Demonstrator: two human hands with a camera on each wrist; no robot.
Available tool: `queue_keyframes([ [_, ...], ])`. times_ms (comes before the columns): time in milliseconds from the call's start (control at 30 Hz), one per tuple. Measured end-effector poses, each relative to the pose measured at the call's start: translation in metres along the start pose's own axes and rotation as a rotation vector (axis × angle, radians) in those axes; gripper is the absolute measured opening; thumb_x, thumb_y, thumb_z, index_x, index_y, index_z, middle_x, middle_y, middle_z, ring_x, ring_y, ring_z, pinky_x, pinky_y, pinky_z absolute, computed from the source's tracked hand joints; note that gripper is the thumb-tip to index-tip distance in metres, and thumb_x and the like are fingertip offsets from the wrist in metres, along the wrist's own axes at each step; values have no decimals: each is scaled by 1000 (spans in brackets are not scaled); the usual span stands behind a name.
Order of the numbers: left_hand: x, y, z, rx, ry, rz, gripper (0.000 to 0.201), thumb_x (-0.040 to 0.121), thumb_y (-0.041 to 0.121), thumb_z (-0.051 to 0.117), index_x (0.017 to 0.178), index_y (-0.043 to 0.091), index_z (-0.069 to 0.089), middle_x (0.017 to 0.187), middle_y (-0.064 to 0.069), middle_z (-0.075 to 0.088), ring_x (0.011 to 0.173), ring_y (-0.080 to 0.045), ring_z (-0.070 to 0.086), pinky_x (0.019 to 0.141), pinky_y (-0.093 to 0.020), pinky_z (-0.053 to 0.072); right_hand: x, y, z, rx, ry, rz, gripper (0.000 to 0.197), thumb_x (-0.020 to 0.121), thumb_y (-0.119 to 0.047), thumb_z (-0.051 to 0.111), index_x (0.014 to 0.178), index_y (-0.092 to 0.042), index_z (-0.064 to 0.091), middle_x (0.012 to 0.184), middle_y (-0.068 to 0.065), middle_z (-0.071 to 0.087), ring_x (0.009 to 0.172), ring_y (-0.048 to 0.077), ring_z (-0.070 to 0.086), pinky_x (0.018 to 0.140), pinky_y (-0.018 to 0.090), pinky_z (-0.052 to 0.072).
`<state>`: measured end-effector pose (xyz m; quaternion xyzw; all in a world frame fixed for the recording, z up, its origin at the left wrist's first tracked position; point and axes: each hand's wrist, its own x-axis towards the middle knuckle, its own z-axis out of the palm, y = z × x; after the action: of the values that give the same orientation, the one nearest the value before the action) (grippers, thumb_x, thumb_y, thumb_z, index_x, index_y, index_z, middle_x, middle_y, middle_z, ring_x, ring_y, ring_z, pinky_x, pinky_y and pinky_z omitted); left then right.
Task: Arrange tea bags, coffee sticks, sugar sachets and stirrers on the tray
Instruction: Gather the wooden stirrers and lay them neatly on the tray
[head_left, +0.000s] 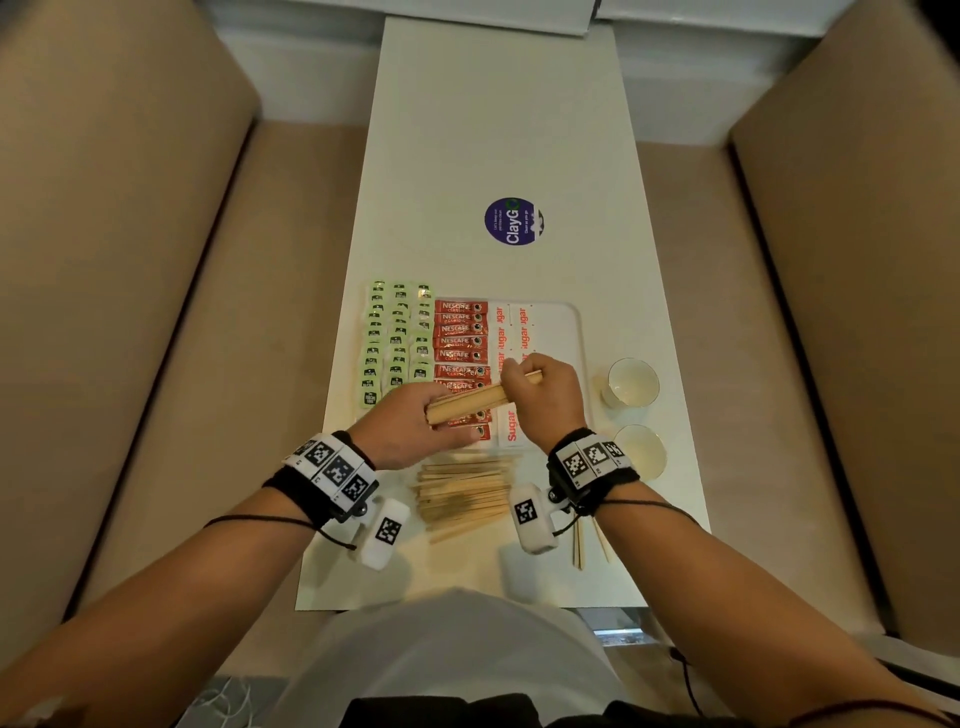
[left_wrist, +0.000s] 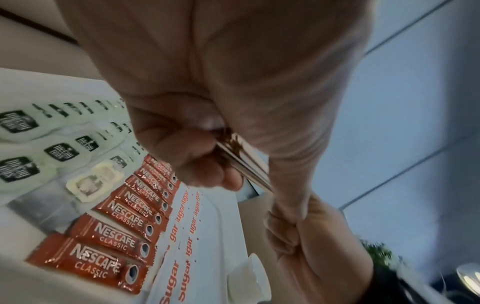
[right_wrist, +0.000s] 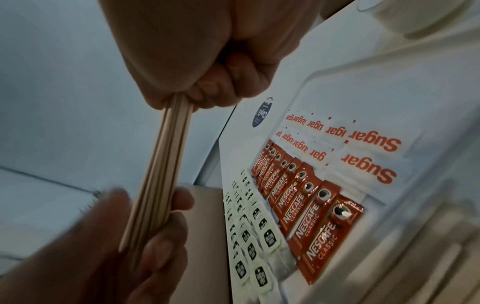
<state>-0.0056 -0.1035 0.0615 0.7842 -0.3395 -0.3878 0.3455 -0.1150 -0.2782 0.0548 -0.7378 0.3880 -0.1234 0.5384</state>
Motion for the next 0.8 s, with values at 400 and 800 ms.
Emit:
queue_keyframes([
  [400, 24, -10, -9, -19, 347, -136, 58, 103, 43, 50, 53, 12, 50, 47, -2, 44, 45, -17, 39, 52, -30, 34, -27, -8, 19, -66, -249, -49, 60, 106, -43, 48, 52, -16, 50, 52, 1, 51, 49, 13, 46, 52, 23, 38],
  [800, 30, -26, -29, 107, 181, 14, 57, 101, 34, 54, 49, 18, 37, 48, 1, 33, 46, -14, 29, 53, -32, 30, -29, -15, 27, -501, -700, -256, 31, 102, -47, 55, 106, -18, 63, 80, 0, 65, 66, 14, 58, 60, 31, 44],
])
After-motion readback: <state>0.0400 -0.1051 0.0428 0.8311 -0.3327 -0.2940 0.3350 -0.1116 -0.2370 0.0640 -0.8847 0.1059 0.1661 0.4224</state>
